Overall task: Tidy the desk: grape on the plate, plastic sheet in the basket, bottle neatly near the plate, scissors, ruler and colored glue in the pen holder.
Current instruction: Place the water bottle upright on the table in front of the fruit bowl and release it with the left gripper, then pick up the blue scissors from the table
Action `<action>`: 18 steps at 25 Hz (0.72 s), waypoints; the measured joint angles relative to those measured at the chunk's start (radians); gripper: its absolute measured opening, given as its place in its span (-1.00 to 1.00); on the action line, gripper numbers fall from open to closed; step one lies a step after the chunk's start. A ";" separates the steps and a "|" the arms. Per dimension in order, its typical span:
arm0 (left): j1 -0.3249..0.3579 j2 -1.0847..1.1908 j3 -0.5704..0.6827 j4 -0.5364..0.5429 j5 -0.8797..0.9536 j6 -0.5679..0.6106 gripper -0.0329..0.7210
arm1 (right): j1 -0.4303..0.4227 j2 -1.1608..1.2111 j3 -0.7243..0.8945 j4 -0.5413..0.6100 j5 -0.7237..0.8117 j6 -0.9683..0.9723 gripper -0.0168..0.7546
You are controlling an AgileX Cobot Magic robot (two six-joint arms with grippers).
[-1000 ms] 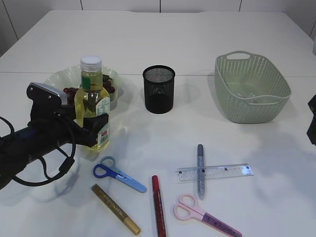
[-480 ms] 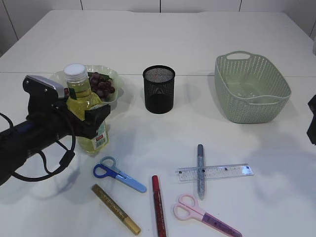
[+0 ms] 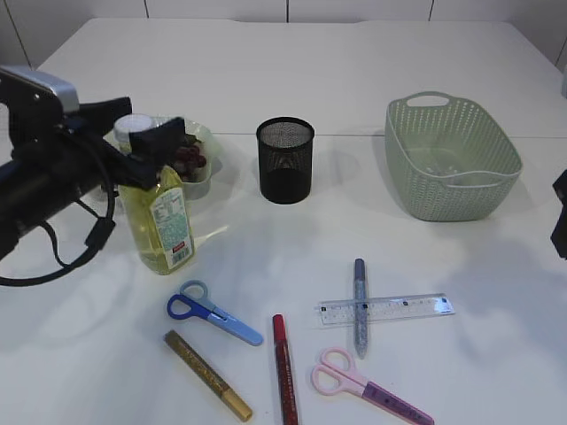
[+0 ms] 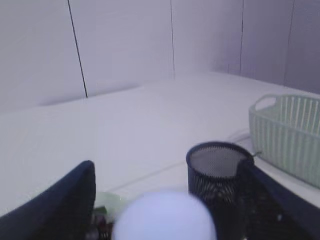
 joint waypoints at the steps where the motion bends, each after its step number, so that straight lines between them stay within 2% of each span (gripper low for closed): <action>1: 0.000 -0.028 0.000 0.000 0.000 0.000 0.75 | 0.000 0.000 0.000 0.000 0.000 0.000 0.37; 5: 0.000 -0.147 0.000 0.000 0.040 0.000 0.57 | 0.000 0.000 0.000 -0.004 0.000 0.000 0.37; 10: 0.000 -0.296 0.000 0.000 0.244 0.000 0.09 | 0.000 0.000 0.000 -0.008 0.000 0.000 0.37; 12: 0.000 -0.363 0.000 -0.005 0.349 0.000 0.00 | 0.000 0.000 0.000 -0.010 0.000 0.000 0.37; 15: 0.000 -0.459 0.002 -0.098 0.556 0.000 -0.04 | 0.000 0.000 0.000 -0.011 0.000 0.000 0.37; 18: 0.010 -0.550 0.002 -0.263 0.785 0.000 -0.05 | 0.000 0.000 0.000 -0.012 0.006 -0.001 0.37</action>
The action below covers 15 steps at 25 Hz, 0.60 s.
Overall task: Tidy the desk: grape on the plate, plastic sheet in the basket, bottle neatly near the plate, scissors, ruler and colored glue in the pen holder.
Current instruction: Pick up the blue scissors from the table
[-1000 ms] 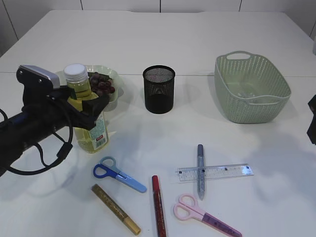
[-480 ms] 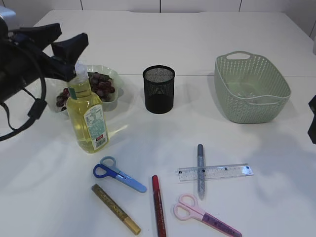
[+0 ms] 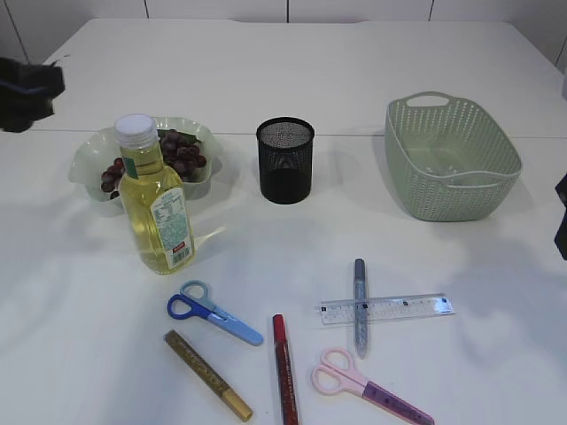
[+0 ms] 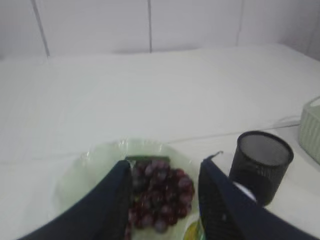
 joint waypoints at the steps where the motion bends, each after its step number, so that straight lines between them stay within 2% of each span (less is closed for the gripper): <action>1: 0.007 -0.029 0.000 -0.032 0.075 0.000 -0.05 | 0.000 0.000 0.000 0.000 0.004 0.000 0.37; 9: 0.021 -0.176 0.006 -0.092 0.517 0.000 -0.05 | 0.000 0.000 0.000 0.020 0.008 0.000 0.37; 15: 0.021 -0.191 -0.027 -0.134 0.836 0.000 -0.05 | 0.000 0.000 0.000 0.095 0.014 -0.037 0.37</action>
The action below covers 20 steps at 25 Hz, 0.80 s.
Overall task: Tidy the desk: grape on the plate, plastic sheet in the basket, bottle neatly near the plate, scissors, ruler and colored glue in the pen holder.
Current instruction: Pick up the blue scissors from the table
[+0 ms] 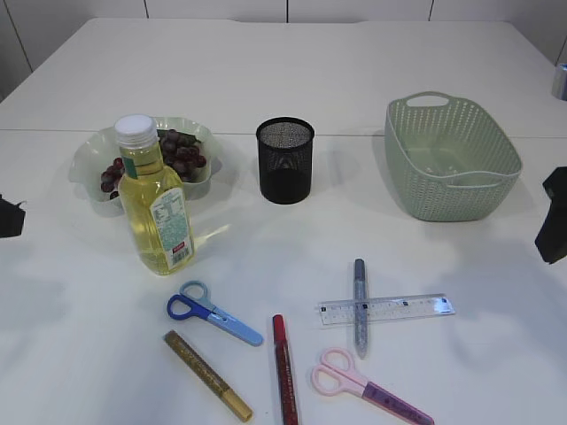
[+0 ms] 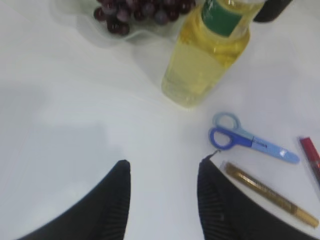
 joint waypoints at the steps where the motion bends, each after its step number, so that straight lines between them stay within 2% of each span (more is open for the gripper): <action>1: 0.000 0.000 -0.019 0.005 0.063 0.000 -0.05 | 0.000 0.000 0.000 0.006 0.002 -0.005 0.37; 6: 0.000 0.000 -0.112 0.054 0.298 0.000 -0.05 | 0.030 0.000 0.000 0.039 0.001 -0.039 0.37; 14: 0.000 0.130 -0.142 0.093 0.421 0.000 -0.06 | 0.250 0.000 0.000 0.041 -0.080 -0.053 0.37; 20: 0.000 0.199 -0.142 0.093 0.479 0.000 -0.06 | 0.344 0.039 -0.071 0.037 -0.112 -0.178 0.37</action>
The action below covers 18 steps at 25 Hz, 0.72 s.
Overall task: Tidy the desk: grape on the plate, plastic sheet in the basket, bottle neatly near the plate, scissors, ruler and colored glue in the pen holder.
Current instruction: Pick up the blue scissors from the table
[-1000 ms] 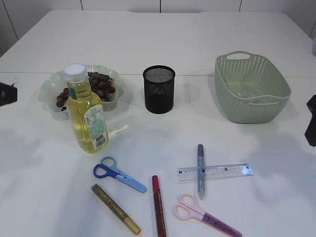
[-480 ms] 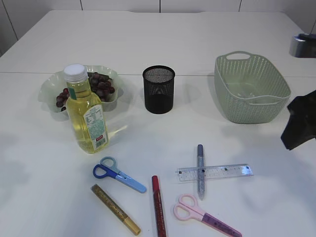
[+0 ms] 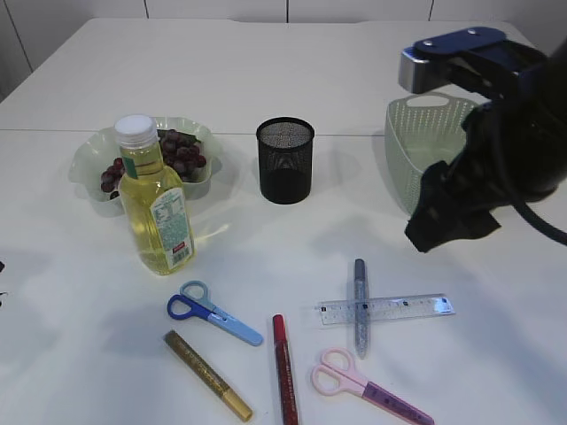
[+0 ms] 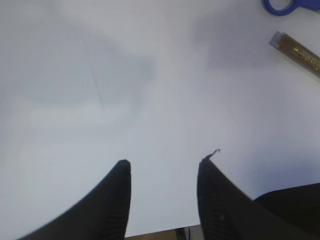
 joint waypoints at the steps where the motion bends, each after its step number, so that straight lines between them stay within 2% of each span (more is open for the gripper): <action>1: 0.000 0.000 0.000 0.000 0.000 0.000 -0.06 | 0.012 0.012 -0.020 -0.002 -0.011 -0.039 0.37; 7: 0.000 0.000 0.000 0.001 0.000 0.000 -0.09 | 0.077 0.098 -0.107 -0.004 -0.112 -0.391 0.37; 18: 0.000 0.000 0.000 -0.027 -0.005 0.000 -0.09 | 0.108 0.242 -0.197 0.017 -0.143 -0.451 0.37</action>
